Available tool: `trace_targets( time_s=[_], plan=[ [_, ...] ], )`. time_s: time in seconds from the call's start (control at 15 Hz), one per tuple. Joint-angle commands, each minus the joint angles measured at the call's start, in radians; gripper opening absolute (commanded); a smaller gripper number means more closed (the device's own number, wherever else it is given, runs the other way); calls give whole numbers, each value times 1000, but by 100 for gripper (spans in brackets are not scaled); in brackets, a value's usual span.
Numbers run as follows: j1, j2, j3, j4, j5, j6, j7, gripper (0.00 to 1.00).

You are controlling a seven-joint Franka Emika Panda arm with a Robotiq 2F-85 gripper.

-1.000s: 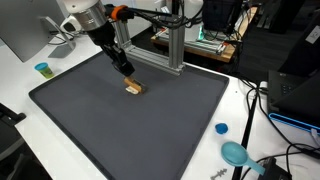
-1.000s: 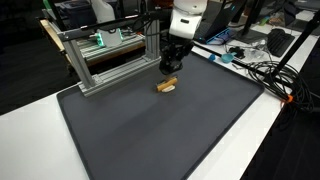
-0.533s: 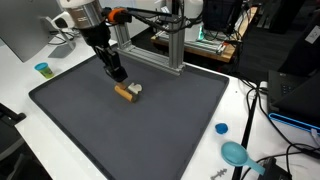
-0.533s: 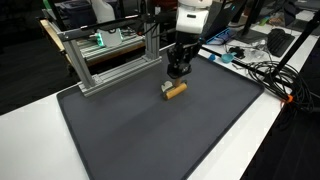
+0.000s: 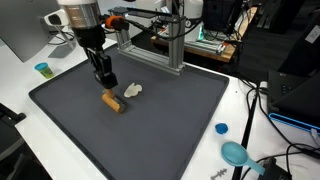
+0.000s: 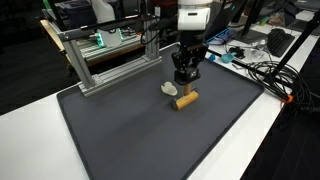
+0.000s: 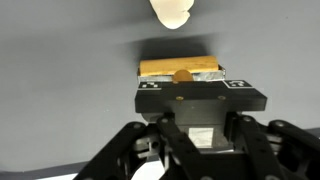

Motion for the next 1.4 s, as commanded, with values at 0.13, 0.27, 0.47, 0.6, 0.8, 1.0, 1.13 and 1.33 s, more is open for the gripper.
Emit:
trace_targets(
  time_s=[0.13, 0.27, 0.47, 0.6, 0.8, 1.0, 1.13, 1.33],
  plan=[
    [7, -217, -12, -255, -17, 2, -13, 22],
    [6, -238, -3, -293, -2, 24, -21, 22],
    [15, -236, 0, -311, -13, 15, -10, 22],
    [24, -200, -3, -293, -24, 29, 10, 22],
    [38, -156, -19, -240, -70, -92, 52, 22],
    [41, -128, -17, -191, -86, -229, 60, 22],
    [38, -103, -11, -158, -75, -273, 45, 22],
    [39, -73, -14, -117, -81, -360, 49, 22]
  ],
)
